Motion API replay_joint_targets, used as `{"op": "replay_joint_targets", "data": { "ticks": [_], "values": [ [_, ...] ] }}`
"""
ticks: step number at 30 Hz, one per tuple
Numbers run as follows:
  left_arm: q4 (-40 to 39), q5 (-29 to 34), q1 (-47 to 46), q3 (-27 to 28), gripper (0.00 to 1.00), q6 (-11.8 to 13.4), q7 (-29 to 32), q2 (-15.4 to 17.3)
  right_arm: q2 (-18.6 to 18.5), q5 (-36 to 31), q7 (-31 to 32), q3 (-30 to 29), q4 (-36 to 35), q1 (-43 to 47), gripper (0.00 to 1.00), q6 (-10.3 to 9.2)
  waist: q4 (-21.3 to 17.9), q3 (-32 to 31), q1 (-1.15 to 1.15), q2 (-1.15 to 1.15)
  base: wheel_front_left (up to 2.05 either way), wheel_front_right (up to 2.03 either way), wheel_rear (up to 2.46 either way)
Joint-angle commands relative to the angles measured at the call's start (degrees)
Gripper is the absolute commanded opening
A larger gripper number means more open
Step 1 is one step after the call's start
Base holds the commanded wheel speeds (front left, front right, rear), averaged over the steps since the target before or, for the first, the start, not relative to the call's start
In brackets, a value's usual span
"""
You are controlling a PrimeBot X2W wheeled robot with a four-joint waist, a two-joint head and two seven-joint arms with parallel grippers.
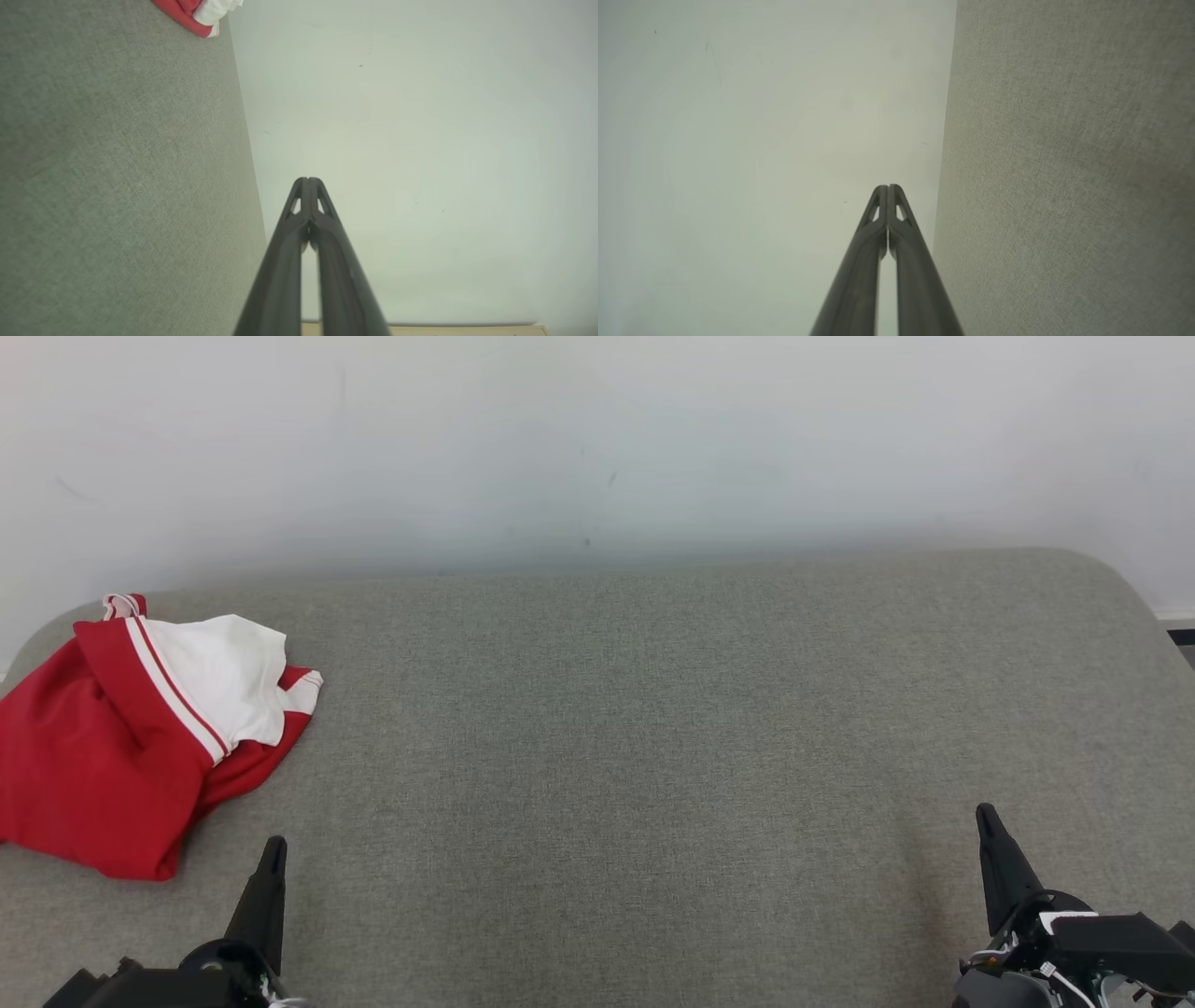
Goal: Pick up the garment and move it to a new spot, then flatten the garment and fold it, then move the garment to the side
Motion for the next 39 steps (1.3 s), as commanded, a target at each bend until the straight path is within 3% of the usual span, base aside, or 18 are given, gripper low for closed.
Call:
{"op": "replay_joint_targets", "data": {
  "ticks": [1, 12, 13, 24, 39],
  "values": [
    [0.1, -0.3, -0.6, 0.1, 0.00, -0.1, 0.1, 0.0, 0.1, -0.4, 0.1, 0.0, 0.0, -0.4, 0.00, -0.13, 0.0, 0.0, 0.00, 0.00, 0.00, 0.00, 0.00],
    [0.1, -0.3, -0.6, 0.1, 0.00, -0.1, 0.1, 0.0, 0.1, -0.4, 0.1, 0.0, 0.0, -0.4, 0.00, -0.13, 0.0, 0.0, 0.00, 0.00, 0.00, 0.00, 0.00],
    [0.0, 0.0, 0.0, 0.0, 1.00, 0.0, 0.0, 0.0, 0.0, 0.0, 0.0, 0.0, 0.1, 0.0, 1.00, 0.00, 0.0, 0.0, 0.00, 0.00, 0.00, 0.00, 0.00],
    [0.3, 2.1, 1.8, -0.8, 1.00, 0.0, -2.1, -0.3, 0.1, -1.7, -2.1, 1.6, 0.7, 1.8, 1.00, -0.01, 0.0, 0.0, 0.00, 0.00, 0.00, 0.00, 0.00],
    [-3.7, 16.5, 2.2, -0.9, 1.00, 1.4, -6.3, -0.2, 0.1, -14.4, -6.3, 3.6, -2.0, 2.3, 1.00, -0.02, -0.1, 0.0, 0.00, 0.00, 0.00, 0.00, 0.00]
  ]
}}
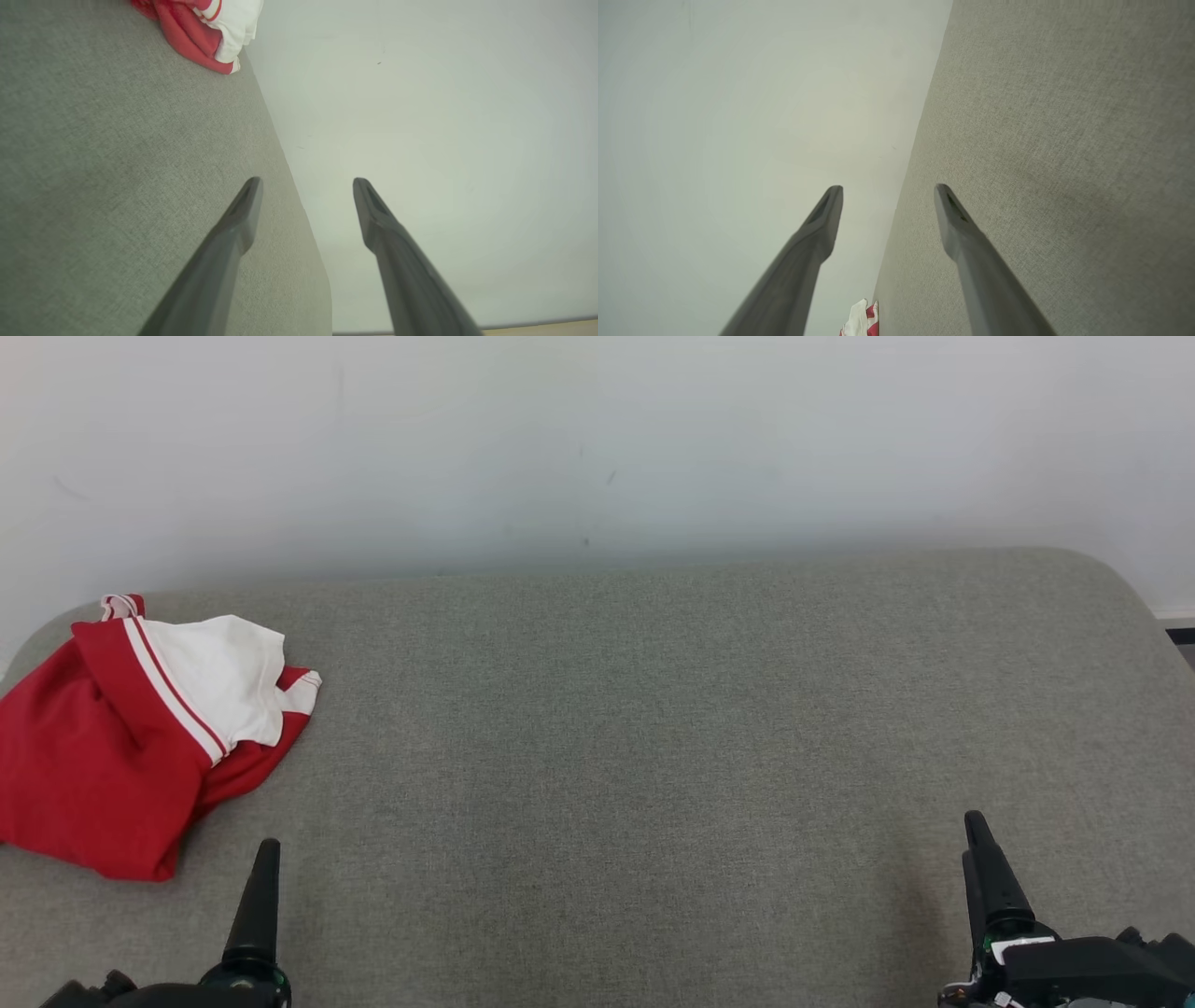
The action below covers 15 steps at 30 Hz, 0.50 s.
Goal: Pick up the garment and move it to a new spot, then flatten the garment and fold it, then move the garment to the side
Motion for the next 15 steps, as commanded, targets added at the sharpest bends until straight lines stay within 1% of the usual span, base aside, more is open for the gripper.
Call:
{"op": "replay_joint_targets", "data": {
  "ticks": [1, 9, 15],
  "values": [
    [-1.8, 2.8, -0.6, -0.2, 1.00, 0.4, -0.9, 0.3, -0.2, -2.7, -0.8, 0.4, -1.5, -0.6, 1.00, -0.02, 0.0, 0.0, 0.00, 0.00, 0.00, 0.00, 0.00],
    [-4.0, 11.0, 0.1, -0.9, 1.00, 1.7, -2.7, 0.3, -0.2, -10.4, -2.6, 1.3, -3.3, -0.2, 1.00, -0.03, -0.2, -0.1, 0.00, 0.00, 0.00, 0.00, 0.00],
    [-4.9, 18.6, 0.5, -0.9, 1.00, 1.9, -3.9, 0.4, -0.2, -16.1, -3.9, 2.0, -4.1, 0.1, 1.00, -0.04, -0.2, -0.1, 0.00, 0.00, 0.00, 0.00, 0.00]
  ]
}}
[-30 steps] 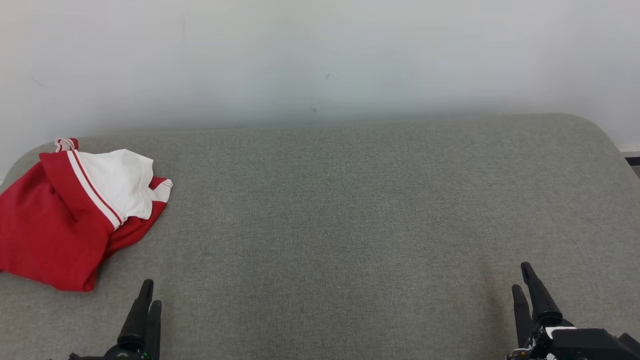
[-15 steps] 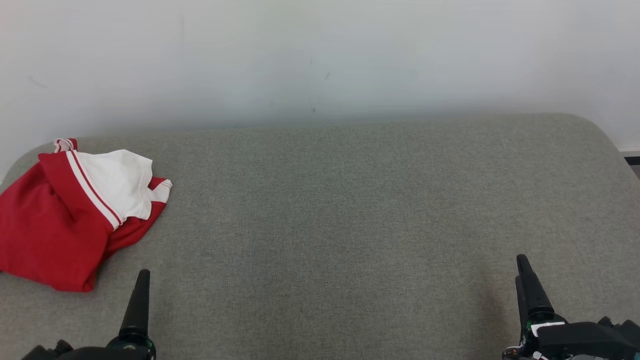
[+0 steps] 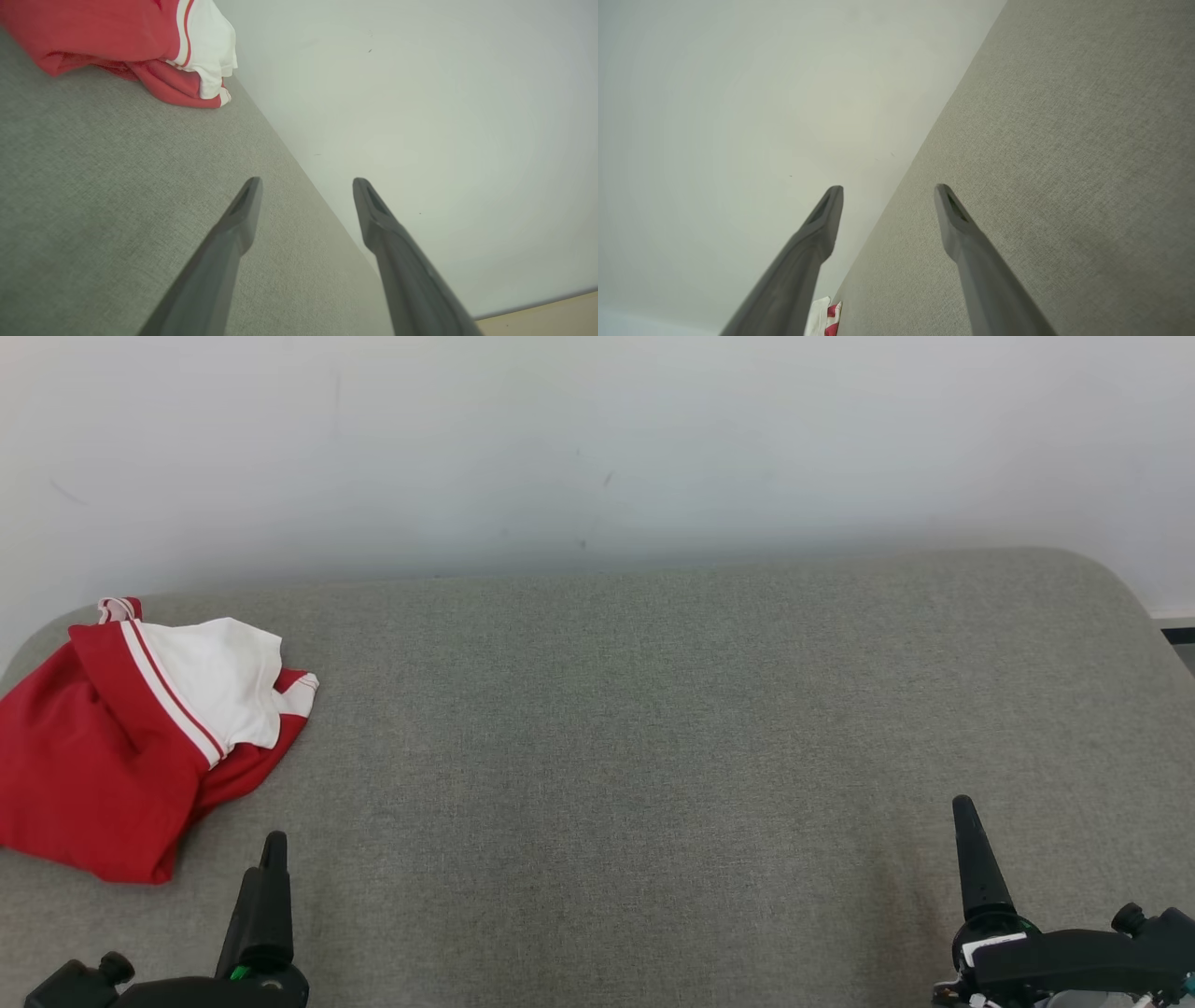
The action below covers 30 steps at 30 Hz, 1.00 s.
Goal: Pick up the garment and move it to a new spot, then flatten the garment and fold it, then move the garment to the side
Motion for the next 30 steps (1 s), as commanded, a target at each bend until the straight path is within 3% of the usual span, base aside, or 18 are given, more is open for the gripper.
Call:
{"op": "replay_joint_targets", "data": {
  "ticks": [1, 19, 30],
  "values": [
    [-1.1, 3.8, -0.3, 0.2, 1.00, 0.0, -0.7, 0.3, -0.2, -3.1, -0.7, 0.4, -1.2, -0.3, 1.00, -0.04, 0.0, 0.0, 0.00, 0.00, 0.00, 0.00, 0.00],
    [-3.6, 23.4, 1.1, -1.6, 1.00, 1.5, -3.9, 1.1, -0.2, -21.1, -3.9, 2.1, -2.9, 0.6, 1.00, -0.06, 0.1, -0.1, 0.00, 0.00, 0.00, 0.00, 0.00],
    [-4.0, 31.4, 1.7, -2.4, 1.00, 2.4, -5.7, 1.4, -0.2, -28.8, -5.7, 2.5, -1.9, 1.0, 1.00, -0.07, 0.0, -0.1, 0.00, 0.00, 0.00, 0.00, 0.00]
  ]
}}
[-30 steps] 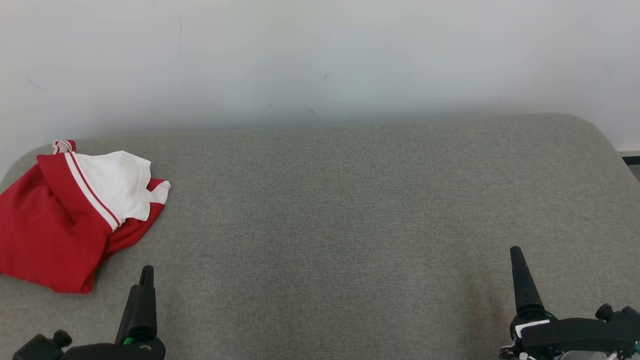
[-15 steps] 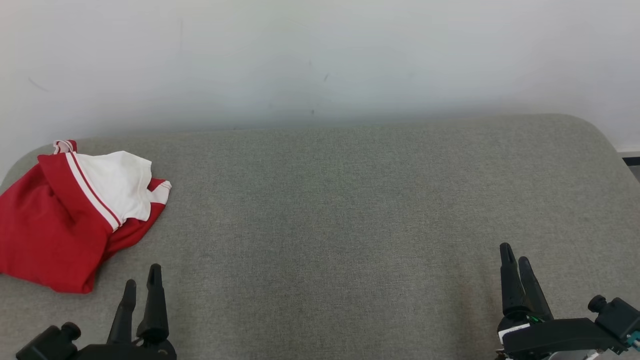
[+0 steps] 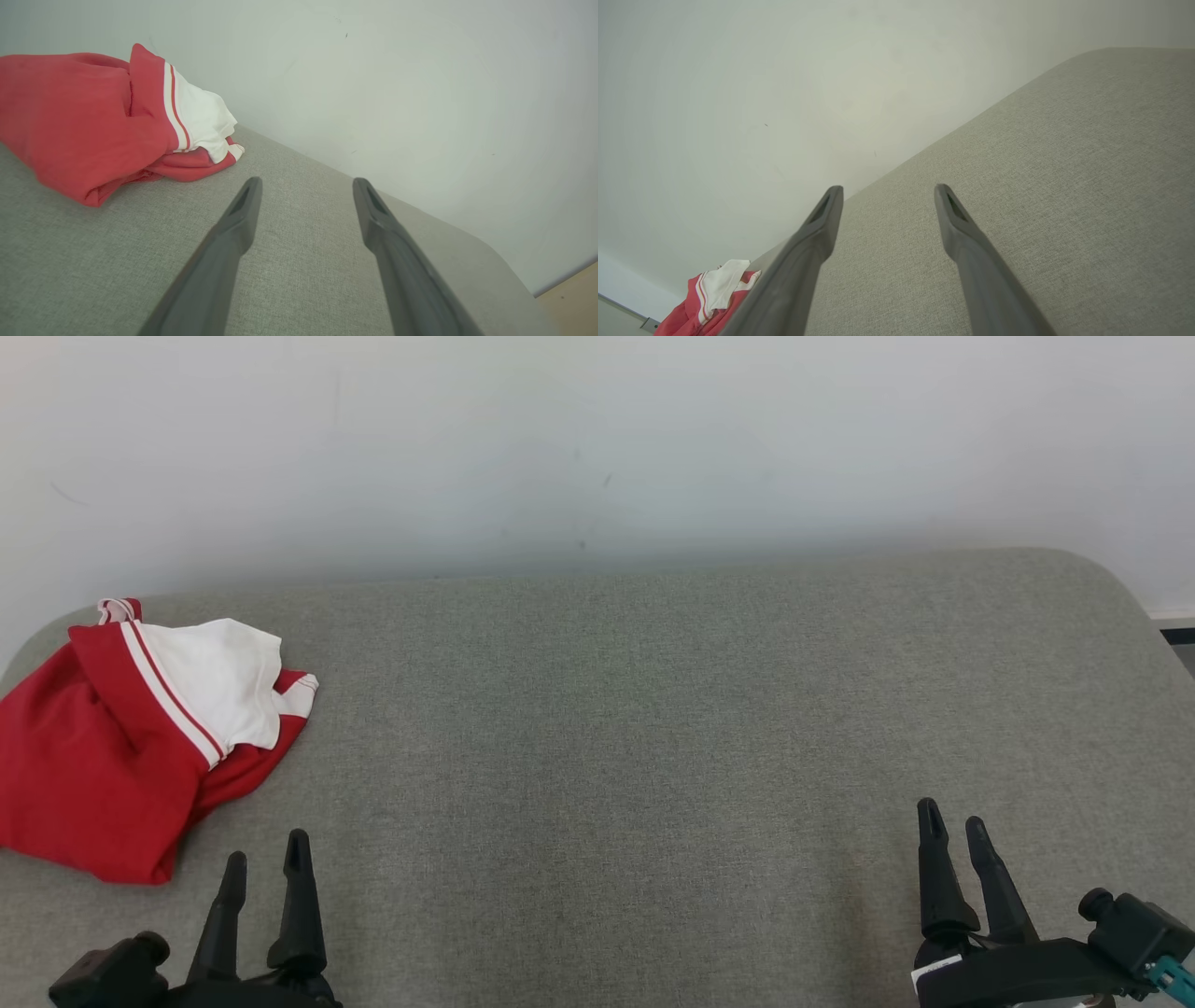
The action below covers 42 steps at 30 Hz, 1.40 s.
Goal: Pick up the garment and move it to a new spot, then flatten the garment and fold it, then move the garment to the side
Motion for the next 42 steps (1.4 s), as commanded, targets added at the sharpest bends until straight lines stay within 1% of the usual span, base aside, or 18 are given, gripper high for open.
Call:
{"op": "replay_joint_targets", "data": {
  "ticks": [1, 16, 34, 42],
  "values": [
    [-0.7, 1.8, 0.2, -0.1, 1.00, 0.3, -0.6, 0.5, -0.2, -1.8, -0.7, 0.2, -0.5, 0.0, 1.00, -0.07, 0.0, 0.0, 0.00, 0.00, 0.00, 0.00, 0.00],
    [-1.4, 10.5, 0.9, -0.7, 1.00, 0.9, -2.7, 0.5, -0.2, -10.5, -2.8, 1.5, -1.0, 0.3, 1.00, -0.09, 0.1, -0.2, 0.00, 0.00, 0.00, 0.00, 0.00],
    [-1.8, 19.5, 1.7, -0.7, 1.00, 1.5, -5.0, 0.7, -0.2, -19.4, -5.1, 2.0, -1.4, 0.8, 1.00, -0.11, 0.0, -0.6, 0.00, 0.00, 0.00, 0.00, 0.00],
    [-1.6, 22.5, 1.9, -0.6, 1.00, 1.6, -5.9, 0.6, -0.3, -23.1, -6.0, 1.9, -1.3, 0.9, 1.00, -0.12, 0.0, -0.8, 0.00, 0.00, 0.00, 0.00, 0.00]
  ]
}}
